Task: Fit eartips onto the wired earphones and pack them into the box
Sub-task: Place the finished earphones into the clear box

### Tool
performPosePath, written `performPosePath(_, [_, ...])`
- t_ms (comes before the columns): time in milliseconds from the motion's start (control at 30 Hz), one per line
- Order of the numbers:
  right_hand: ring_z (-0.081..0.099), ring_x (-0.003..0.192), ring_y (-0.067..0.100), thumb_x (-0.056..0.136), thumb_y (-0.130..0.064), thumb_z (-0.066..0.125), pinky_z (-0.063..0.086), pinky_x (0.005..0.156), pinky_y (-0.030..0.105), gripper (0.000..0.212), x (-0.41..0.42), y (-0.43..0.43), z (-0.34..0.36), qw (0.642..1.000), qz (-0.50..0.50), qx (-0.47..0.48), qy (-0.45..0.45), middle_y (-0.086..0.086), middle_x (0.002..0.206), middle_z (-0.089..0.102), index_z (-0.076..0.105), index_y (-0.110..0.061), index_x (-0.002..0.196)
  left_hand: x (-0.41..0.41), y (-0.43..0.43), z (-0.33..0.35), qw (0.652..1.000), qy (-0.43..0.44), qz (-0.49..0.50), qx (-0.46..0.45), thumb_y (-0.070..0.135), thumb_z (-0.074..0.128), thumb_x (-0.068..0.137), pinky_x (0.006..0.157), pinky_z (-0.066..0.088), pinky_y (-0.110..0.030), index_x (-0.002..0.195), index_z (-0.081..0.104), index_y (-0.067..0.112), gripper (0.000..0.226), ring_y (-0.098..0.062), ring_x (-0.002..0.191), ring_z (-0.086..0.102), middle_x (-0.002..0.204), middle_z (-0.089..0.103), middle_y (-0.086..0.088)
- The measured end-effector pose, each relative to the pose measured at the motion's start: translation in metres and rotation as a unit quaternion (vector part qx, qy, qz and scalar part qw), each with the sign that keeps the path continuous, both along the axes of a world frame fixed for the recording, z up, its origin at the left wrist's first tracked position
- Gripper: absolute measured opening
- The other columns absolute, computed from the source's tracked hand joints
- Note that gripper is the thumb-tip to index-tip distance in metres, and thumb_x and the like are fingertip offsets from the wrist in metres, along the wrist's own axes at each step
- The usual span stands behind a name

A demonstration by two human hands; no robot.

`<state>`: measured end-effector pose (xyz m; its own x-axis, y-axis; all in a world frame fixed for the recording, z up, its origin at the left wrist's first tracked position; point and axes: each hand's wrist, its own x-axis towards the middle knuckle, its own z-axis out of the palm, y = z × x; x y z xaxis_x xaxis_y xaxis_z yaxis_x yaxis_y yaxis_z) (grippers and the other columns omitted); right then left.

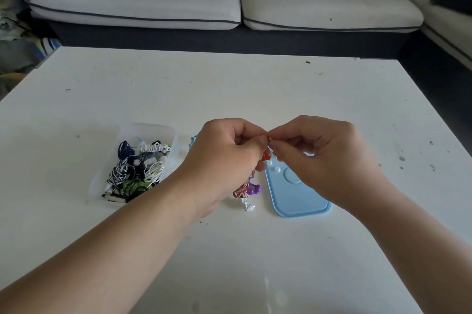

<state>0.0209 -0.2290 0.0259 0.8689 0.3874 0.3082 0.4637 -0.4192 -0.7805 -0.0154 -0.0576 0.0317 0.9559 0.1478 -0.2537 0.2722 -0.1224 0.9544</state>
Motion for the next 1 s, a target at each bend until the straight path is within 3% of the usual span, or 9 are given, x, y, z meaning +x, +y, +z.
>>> performPosePath(100, [0.071, 0.077, 0.011, 0.085, 0.005, 0.074, 0.054, 0.072, 0.013, 0.021, 0.0026, -0.0019, -0.0019, 0.997, 0.030, -0.018, -0.063, -0.007, 0.079, 0.073, 0.079, -0.014, 0.092, -0.0003, 0.0019, 0.0016, 1.000, 0.012, -0.017, 0.007, 0.009, 0.062, 0.099, 0.050, 0.045, -0.017, 0.090, 0.077, 0.014, 0.018, -0.011, 0.062, 0.068, 0.076, 0.076, 0.000])
performPosePath(233, [0.070, 0.078, 0.011, 0.087, 0.004, 0.073, 0.052, 0.072, 0.013, 0.019, 0.0022, 0.0010, -0.0048, 0.998, 0.030, 0.007, -0.051, -0.007, 0.080, 0.073, 0.077, -0.013, 0.091, -0.0006, 0.0032, 0.0039, 0.999, 0.027, -0.026, -0.002, 0.010, 0.062, 0.099, 0.053, 0.047, -0.020, 0.091, 0.077, 0.014, 0.018, -0.014, 0.065, 0.068, 0.078, 0.077, -0.002])
performPosePath(400, [0.074, 0.076, 0.013, 0.091, -0.001, 0.071, 0.057, 0.071, 0.023, 0.021, 0.0004, 0.0021, -0.0054, 0.996, -0.004, 0.059, 0.066, -0.009, 0.078, 0.077, 0.080, -0.020, 0.094, -0.0003, 0.0048, 0.0019, 1.000, 0.016, -0.010, -0.009, 0.012, 0.064, 0.099, 0.059, 0.051, -0.027, 0.092, 0.077, 0.013, 0.015, -0.014, 0.065, 0.070, 0.080, 0.077, -0.005])
performPosePath(533, [0.075, 0.073, 0.012, 0.093, 0.006, 0.065, 0.057, 0.072, 0.018, 0.025, 0.0008, 0.0013, -0.0025, 0.984, -0.006, 0.122, 0.131, -0.002, 0.077, 0.079, 0.079, -0.015, 0.097, 0.0006, 0.0050, 0.0008, 1.000, 0.002, 0.000, -0.017, 0.014, 0.066, 0.098, 0.056, 0.049, -0.025, 0.090, 0.078, 0.015, 0.014, -0.014, 0.064, 0.070, 0.078, 0.075, -0.006])
performPosePath(667, [0.077, 0.080, 0.026, 0.089, 0.000, 0.071, 0.060, 0.075, 0.028, 0.013, 0.0035, -0.0007, -0.0002, 0.946, 0.017, 0.200, 0.253, 0.013, 0.084, 0.079, 0.079, -0.005, 0.098, 0.0006, 0.0054, 0.0007, 1.000, -0.026, -0.013, -0.002, 0.012, 0.066, 0.098, 0.054, 0.047, -0.019, 0.090, 0.077, 0.016, 0.015, -0.012, 0.063, 0.070, 0.073, 0.076, 0.000])
performPosePath(767, [0.076, 0.087, 0.033, 0.079, -0.011, 0.072, 0.061, 0.080, 0.034, 0.025, 0.0058, -0.0032, -0.0015, 0.918, 0.039, 0.242, 0.312, 0.023, 0.091, 0.077, 0.077, 0.001, 0.101, -0.0008, 0.0060, -0.0010, 0.997, -0.063, -0.031, 0.008, 0.010, 0.066, 0.098, 0.062, 0.052, -0.021, 0.090, 0.078, 0.017, 0.016, -0.013, 0.067, 0.072, 0.080, 0.079, -0.004])
performPosePath(867, [0.076, 0.086, 0.035, 0.077, -0.012, 0.072, 0.062, 0.081, 0.036, 0.026, 0.0070, -0.0032, -0.0038, 0.919, 0.028, 0.256, 0.298, 0.024, 0.091, 0.077, 0.075, 0.002, 0.099, -0.0031, 0.0056, -0.0005, 0.994, -0.103, -0.040, 0.011, 0.006, 0.065, 0.098, 0.062, 0.054, -0.017, 0.093, 0.077, 0.014, 0.015, -0.013, 0.070, 0.073, 0.081, 0.078, -0.005])
performPosePath(1000, [0.077, 0.085, 0.036, 0.083, -0.006, 0.072, 0.062, 0.081, 0.036, 0.015, 0.0044, -0.0016, -0.0055, 0.932, 0.019, 0.258, 0.253, 0.020, 0.090, 0.078, 0.076, -0.001, 0.097, -0.0044, 0.0046, -0.0023, 0.990, -0.134, -0.028, 0.040, 0.009, 0.066, 0.098, 0.063, 0.059, -0.027, 0.093, 0.076, 0.016, 0.013, -0.022, 0.073, 0.074, 0.079, 0.077, -0.005])
